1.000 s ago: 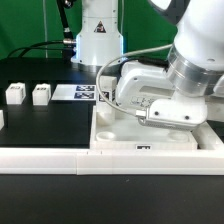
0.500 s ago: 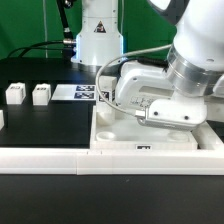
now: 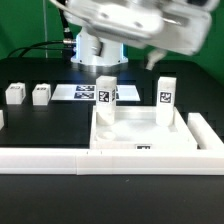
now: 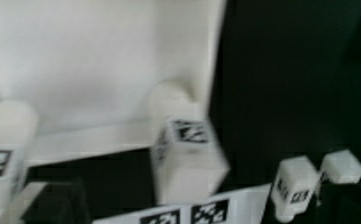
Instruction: Assemble square table
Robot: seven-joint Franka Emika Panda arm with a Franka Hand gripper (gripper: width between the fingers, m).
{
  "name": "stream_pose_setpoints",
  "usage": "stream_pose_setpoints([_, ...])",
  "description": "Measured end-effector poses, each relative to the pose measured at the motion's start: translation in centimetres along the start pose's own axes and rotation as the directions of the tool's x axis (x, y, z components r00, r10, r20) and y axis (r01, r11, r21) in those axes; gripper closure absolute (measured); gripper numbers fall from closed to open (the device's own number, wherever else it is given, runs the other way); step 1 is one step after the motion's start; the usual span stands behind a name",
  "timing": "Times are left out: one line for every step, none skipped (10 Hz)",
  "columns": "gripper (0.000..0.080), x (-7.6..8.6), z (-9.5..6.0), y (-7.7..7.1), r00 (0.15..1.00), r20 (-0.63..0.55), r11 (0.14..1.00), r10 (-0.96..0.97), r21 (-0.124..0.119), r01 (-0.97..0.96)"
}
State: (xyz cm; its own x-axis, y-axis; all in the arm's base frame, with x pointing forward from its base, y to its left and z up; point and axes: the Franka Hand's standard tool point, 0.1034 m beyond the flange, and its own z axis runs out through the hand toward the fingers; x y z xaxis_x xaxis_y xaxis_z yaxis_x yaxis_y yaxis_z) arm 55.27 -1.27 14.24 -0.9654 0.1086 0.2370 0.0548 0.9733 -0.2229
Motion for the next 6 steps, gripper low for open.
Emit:
stream_pose_setpoints([0.0151, 0.31, 0.65, -1.2, 0.998, 0.004, 0.998, 0.068, -0.008, -0.068])
stream_pose_setpoints([0.0151, 0.47, 0.83, -0.57, 0.986, -0.011, 0.986, 0.166, -0.002, -0.167])
stream_pose_setpoints([0.0151, 0.37, 0.8, -0.49, 0.973, -0.009, 0.973, 0.232, -0.002, -0.232])
stream_pose_setpoints([0.0151, 0.37, 0.86, -0.58, 0.95, -0.01, 0.95, 0.311, -0.001, -0.311])
stream_pose_setpoints([0.0151, 0.38, 0.92, -0.53, 0.922, -0.011, 0.922, 0.388, 0.0, -0.388])
stream_pose_setpoints([0.0151, 0.38, 0.95, -0.51, 0.896, -0.012, 0.896, 0.444, 0.001, -0.444])
